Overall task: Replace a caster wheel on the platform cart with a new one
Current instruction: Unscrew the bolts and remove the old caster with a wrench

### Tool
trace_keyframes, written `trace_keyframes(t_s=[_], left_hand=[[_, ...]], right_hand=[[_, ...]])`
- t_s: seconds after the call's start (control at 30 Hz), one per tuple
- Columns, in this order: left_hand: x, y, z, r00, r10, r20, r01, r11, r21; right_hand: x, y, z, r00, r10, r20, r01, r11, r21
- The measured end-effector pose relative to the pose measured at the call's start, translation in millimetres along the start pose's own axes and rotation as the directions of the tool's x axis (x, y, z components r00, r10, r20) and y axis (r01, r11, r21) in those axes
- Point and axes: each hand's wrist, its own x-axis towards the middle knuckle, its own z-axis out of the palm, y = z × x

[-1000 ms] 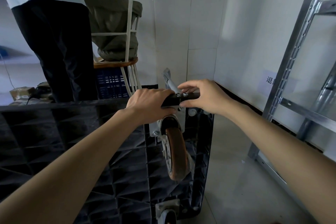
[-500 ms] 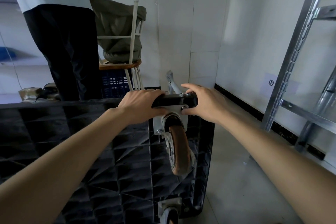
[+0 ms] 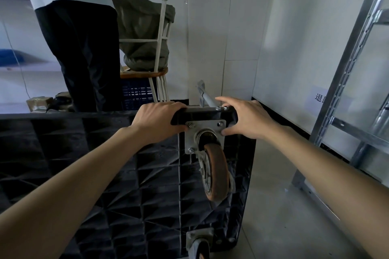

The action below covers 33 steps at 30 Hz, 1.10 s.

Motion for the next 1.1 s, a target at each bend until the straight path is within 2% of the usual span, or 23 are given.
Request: trace_keyframes(t_s=[0.2, 0.4, 0.6, 1.1], left_hand=[[0.1, -0.7, 0.2, 1.000, -0.013, -0.005, 0.013, 1.000, 0.007], [1.6, 0.3, 1.0, 1.000, -0.014, -0.004, 0.014, 1.000, 0.008], [1.1, 0.7, 0.0, 1.000, -0.020, -0.012, 0.020, 1.000, 0.012], [-3.4, 1.8, -1.2, 1.000, -0.010, -0.022, 0.010, 1.000, 0.007]], right_hand=[[19.6, -2.1, -6.7, 0.987, 0.029, 0.157, -0.032, 0.999, 0.017], [25.4, 2.0, -5.5, 0.977, 0.056, 0.204, -0.072, 0.995, 0.074], [25.7, -0.6, -6.9, 0.978, 0.025, 0.206, -0.040, 0.997, 0.069], [-1.5, -6.8, -11.2, 0.995, -0.062, 0.080, 0.063, 0.998, -0.011]])
